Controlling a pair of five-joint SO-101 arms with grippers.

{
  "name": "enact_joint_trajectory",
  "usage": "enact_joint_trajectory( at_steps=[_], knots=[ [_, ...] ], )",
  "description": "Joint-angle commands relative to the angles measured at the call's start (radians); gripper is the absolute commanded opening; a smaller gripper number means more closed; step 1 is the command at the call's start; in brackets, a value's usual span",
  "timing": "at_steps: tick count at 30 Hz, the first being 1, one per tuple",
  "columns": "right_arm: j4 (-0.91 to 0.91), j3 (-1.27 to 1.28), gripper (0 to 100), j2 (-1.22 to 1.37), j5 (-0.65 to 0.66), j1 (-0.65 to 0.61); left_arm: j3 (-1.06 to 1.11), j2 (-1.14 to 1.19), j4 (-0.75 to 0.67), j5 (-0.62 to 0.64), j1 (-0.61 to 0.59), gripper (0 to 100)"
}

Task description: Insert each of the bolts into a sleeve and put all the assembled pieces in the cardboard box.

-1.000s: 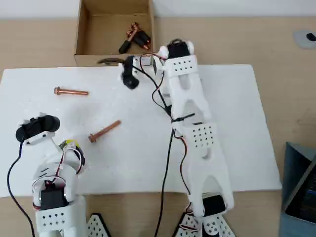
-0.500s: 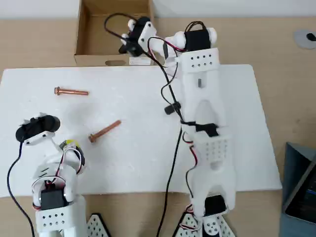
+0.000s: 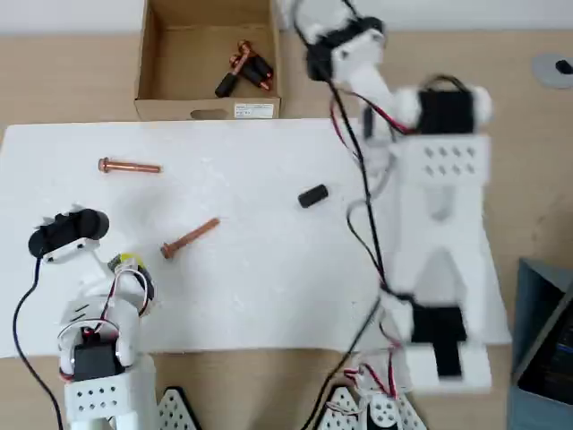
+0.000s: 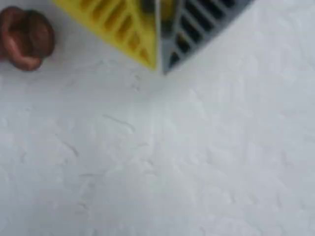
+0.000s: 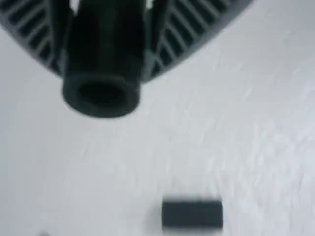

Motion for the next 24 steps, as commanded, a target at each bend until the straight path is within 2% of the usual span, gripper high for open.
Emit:
enact_joint_trajectory(
  at_steps=[1,9,13,18,24],
  knots=[
    [0.012,0.173,1.0,-0.231,-0.055,0.058,-0.060,-0.007,-0.009,0.000,-0.005,0],
    [-0.127,0.556,1.0,-0.552,-0.123,0.205,-0.267,-0.001,-0.006,-0.005,-0.002,0],
    [-0.189,0.711,1.0,-0.664,-0.124,0.263,-0.407,0.048,0.009,-0.064,0.003,0],
    [-0.229,0.846,1.0,-0.754,-0.124,0.323,-0.661,0.286,0.143,-0.054,0.074,0],
    [-0.270,0.958,1.0,-0.814,-0.143,0.355,-1.010,0.702,0.226,0.107,0.094,0]
  ],
)
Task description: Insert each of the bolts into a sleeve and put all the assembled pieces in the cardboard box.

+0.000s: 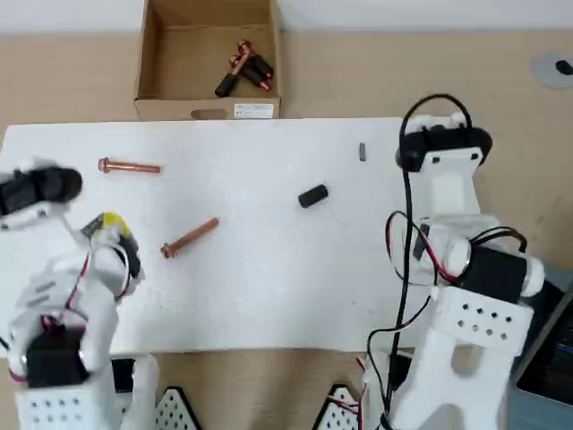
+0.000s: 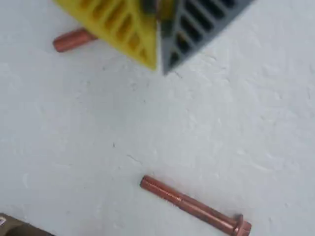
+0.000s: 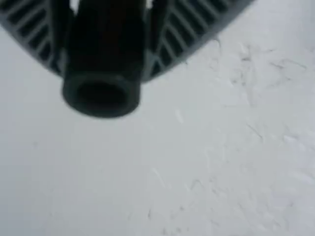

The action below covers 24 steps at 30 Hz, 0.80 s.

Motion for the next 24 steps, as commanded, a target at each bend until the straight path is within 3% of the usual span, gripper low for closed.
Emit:
enact_joint_trajectory(
  at_steps=[1,6,16,24],
  knots=[
    [-0.026,0.027,1.0,-0.048,-0.029,0.027,-0.255,0.274,0.048,0.069,0.008,0],
    [-0.017,0.056,1.0,-0.093,-0.037,0.048,-0.519,0.639,0.140,0.176,0.003,0],
    [-0.037,0.183,1.0,-0.225,-0.049,0.140,-0.950,1.211,0.230,0.529,-0.037,0],
    [-0.051,0.223,1.0,-0.312,-0.051,0.147,-1.223,1.508,0.311,0.635,-0.071,1]
  ],
)
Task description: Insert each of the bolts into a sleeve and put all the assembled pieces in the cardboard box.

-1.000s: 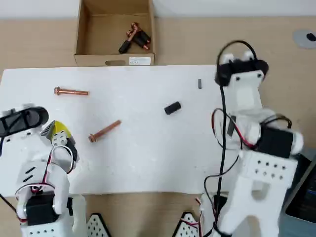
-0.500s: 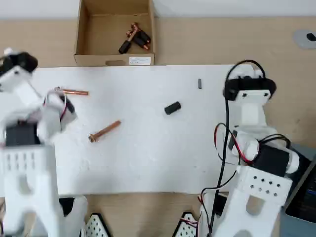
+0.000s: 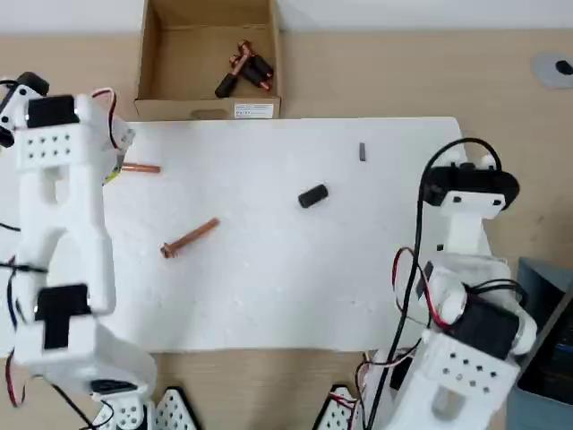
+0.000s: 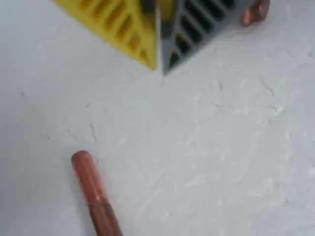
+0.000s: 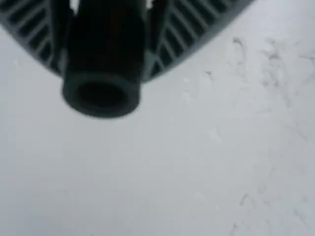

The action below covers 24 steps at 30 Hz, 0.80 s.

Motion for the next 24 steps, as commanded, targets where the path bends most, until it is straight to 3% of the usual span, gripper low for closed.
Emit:
enact_joint_trajectory(
  at_steps=[1,15,20,24],
  knots=[
    [-0.020,0.001,1.0,-0.033,-0.006,0.005,-0.157,0.087,0.026,0.021,-0.009,1],
    [-0.020,0.001,1.0,-0.036,-0.005,0.010,-0.560,0.495,0.026,0.023,-0.041,1],
    [-0.034,0.028,1.0,-0.035,-0.005,0.005,-0.609,0.584,0.035,0.023,-0.061,10],
    [-0.046,0.056,1.0,-0.036,0.000,0.010,-0.646,0.628,0.063,0.023,-0.064,11]
  ],
)
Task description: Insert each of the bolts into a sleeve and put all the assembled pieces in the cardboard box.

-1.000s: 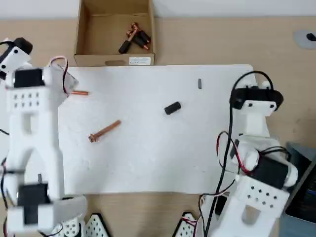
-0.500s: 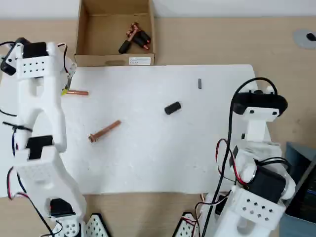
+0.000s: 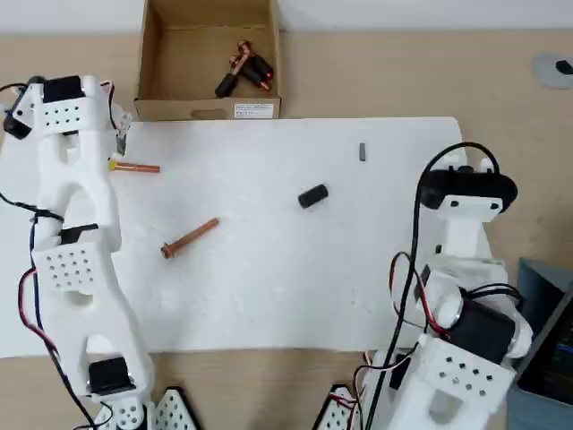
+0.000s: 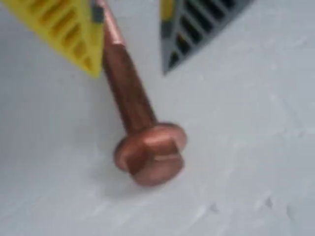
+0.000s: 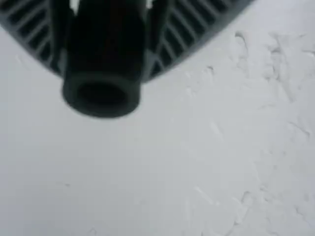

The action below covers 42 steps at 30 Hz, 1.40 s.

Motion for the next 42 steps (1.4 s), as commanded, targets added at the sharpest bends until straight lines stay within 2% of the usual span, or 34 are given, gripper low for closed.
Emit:
enact_joint_trajectory(
  at_steps=[1,18,22,24,33,38,42],
  knots=[
    [-0.023,0.004,1.0,-0.013,0.002,0.010,-0.083,0.008,0.008,0.008,-0.008,11],
    [-0.028,0.007,1.0,-0.013,0.002,0.005,-0.336,0.291,0.015,0.009,-0.057,11],
    [-0.028,0.007,1.0,-0.013,0.002,0.005,-0.344,0.321,0.015,0.006,-0.080,2],
    [-0.028,0.007,1.0,-0.013,0.002,0.005,-0.334,0.328,0.020,0.005,-0.083,1],
    [-0.026,0.001,1.0,-0.013,0.002,0.005,-0.351,0.318,0.112,0.005,-0.028,0],
    [-0.021,-0.030,1.0,-0.013,0.002,0.005,-0.480,0.274,0.184,-0.002,0.021,0],
    [-0.021,-0.096,1.0,-0.013,0.002,0.004,-0.582,0.236,0.201,-0.063,0.078,0]
  ],
)
